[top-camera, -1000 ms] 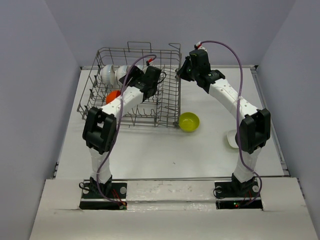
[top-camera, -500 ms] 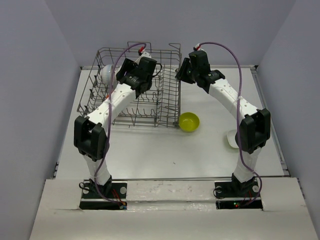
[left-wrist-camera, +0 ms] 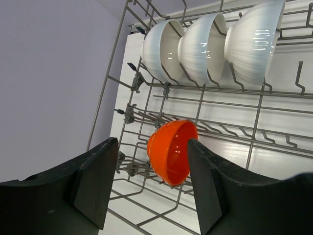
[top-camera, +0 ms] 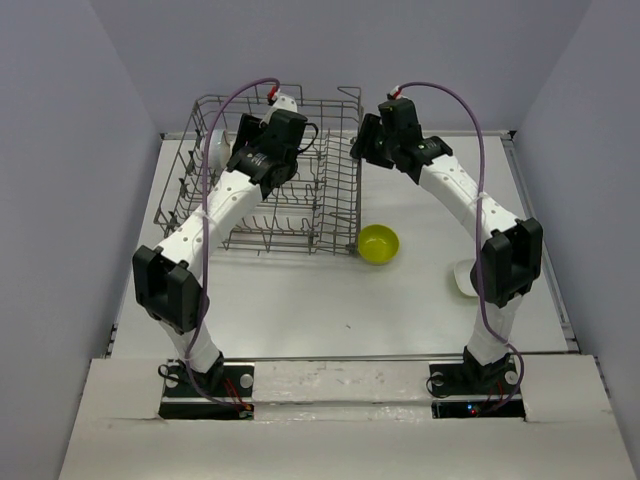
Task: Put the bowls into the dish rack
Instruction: Pick up the bowl from the center of the board.
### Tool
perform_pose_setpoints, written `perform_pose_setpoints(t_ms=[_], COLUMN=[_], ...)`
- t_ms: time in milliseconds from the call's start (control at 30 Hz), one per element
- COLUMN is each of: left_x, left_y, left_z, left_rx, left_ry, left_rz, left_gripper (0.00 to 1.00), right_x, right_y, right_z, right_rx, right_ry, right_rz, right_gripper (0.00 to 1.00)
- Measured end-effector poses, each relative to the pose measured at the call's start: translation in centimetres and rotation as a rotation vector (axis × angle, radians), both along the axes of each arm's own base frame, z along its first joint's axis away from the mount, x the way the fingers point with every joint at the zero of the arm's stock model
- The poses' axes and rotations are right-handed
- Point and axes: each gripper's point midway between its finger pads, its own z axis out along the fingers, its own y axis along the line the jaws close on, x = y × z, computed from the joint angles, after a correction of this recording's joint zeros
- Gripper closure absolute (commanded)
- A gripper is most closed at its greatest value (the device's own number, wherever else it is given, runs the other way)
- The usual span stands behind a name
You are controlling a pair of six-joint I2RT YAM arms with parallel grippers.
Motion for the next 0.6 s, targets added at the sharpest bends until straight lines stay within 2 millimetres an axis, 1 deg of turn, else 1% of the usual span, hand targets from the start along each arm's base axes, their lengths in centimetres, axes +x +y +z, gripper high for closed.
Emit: perform_pose_setpoints(t_ms=[133, 367, 500, 600], left_x=[-0.2, -0.2, -0.6, -0.9], left_y=[0.0, -0.2, 0.0, 0.0], left_z=[0.3, 0.4, 0.0, 0.0], left_rx=[-0.022, -0.061, -0.085, -0.118], left_ry=[-0.011, -0.033, -0.048, -0.071], left_rz=[0.004, 0.009, 0.019, 0.029], left_gripper=[0.3, 0.3, 0.29, 0.27], right_x=[0.0, -0.1, -0.8, -1.7], right_y=[0.4, 0.8, 0.6, 0.0], right_z=[1.2, 3.5, 5.3, 7.2], right_rx=[0.018, 0.047, 0.06, 0.066], right_ry=[-0.016, -0.048, -0.066, -0.088], right_rz=[0.016, 0.038, 0.044, 0.038], right_gripper=[0.37, 0.36, 0.36, 0.36])
